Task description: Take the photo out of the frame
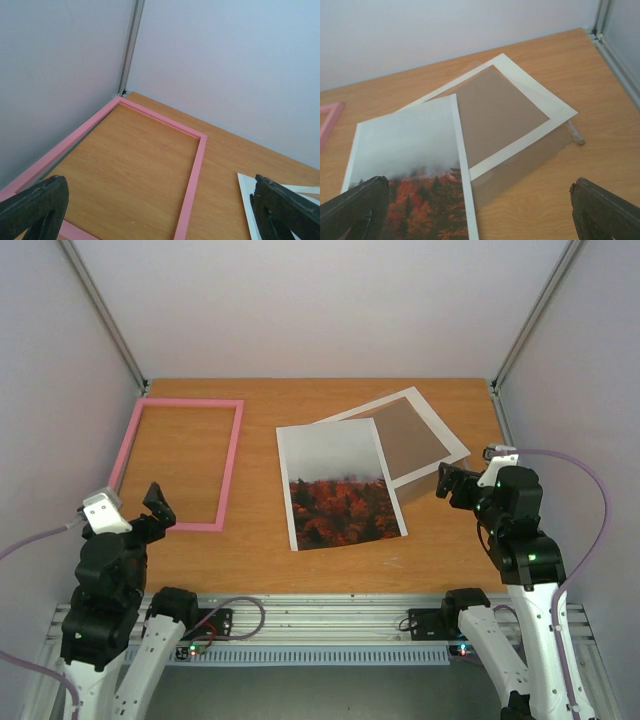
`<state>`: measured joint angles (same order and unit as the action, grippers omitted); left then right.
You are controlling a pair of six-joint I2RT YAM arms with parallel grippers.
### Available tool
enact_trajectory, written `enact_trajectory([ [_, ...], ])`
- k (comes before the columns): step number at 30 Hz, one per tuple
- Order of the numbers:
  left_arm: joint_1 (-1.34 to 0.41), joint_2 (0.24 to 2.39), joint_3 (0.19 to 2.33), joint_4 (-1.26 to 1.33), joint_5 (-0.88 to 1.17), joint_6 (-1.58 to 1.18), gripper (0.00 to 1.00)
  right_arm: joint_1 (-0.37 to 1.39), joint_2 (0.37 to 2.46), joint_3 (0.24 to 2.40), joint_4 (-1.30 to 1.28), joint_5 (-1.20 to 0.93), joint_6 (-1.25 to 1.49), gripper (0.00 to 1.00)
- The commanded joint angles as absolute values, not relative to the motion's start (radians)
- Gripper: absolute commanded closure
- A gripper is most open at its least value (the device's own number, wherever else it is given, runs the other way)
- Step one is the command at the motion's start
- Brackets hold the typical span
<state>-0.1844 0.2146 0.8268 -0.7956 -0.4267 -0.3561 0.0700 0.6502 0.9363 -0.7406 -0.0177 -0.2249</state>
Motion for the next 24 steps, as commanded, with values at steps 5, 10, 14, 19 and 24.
enact_trajectory([
  [5,-0.179,0.275,0.787,-0.678,-0.457,-0.354,0.01,0.066,0.634,0.879,-0.69,0.078,-0.204,0.01],
  [10,-0.179,0.302,0.763,-0.646,-0.444,-0.366,0.01,0.066,0.637,0.866,-0.67,0.075,-0.207,0.02],
  [14,-0.179,0.318,0.751,-0.635,-0.432,-0.371,0.01,0.066,0.645,0.867,-0.668,0.076,-0.201,0.01],
  [19,-0.179,0.329,0.753,-0.637,-0.429,-0.363,0.01,0.066,0.656,0.872,-0.666,0.077,-0.202,0.02],
  [24,-0.179,0.329,0.755,-0.64,-0.425,-0.351,0.01,0.066,0.663,0.873,-0.661,0.075,-0.198,0.02],
])
